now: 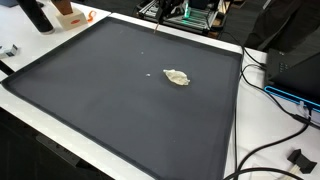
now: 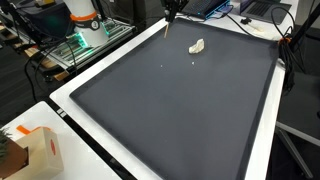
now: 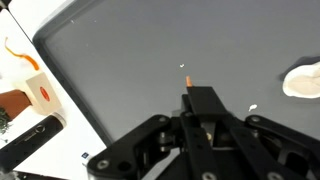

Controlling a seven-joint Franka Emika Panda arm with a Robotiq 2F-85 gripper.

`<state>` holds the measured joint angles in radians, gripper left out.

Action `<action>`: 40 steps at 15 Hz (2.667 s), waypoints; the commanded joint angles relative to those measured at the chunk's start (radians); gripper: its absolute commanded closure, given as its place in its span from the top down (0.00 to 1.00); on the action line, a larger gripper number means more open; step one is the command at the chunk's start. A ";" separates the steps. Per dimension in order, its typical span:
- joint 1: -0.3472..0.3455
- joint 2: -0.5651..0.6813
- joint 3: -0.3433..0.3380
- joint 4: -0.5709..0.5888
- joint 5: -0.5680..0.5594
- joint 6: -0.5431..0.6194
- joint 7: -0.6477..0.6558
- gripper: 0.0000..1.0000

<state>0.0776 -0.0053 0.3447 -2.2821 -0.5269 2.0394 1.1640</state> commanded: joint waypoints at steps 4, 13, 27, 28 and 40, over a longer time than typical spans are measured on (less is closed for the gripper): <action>0.142 0.173 -0.065 0.128 -0.225 -0.158 0.264 0.03; 0.234 0.325 -0.117 0.252 -0.373 -0.313 0.412 0.03; 0.252 0.404 -0.131 0.331 -0.355 -0.266 0.370 0.03; 0.255 0.406 -0.130 0.331 -0.354 -0.263 0.368 0.03; 0.280 0.438 -0.133 0.327 -0.368 -0.202 0.355 0.03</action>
<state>0.3447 0.4188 0.2224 -1.9550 -0.8749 1.8089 1.5291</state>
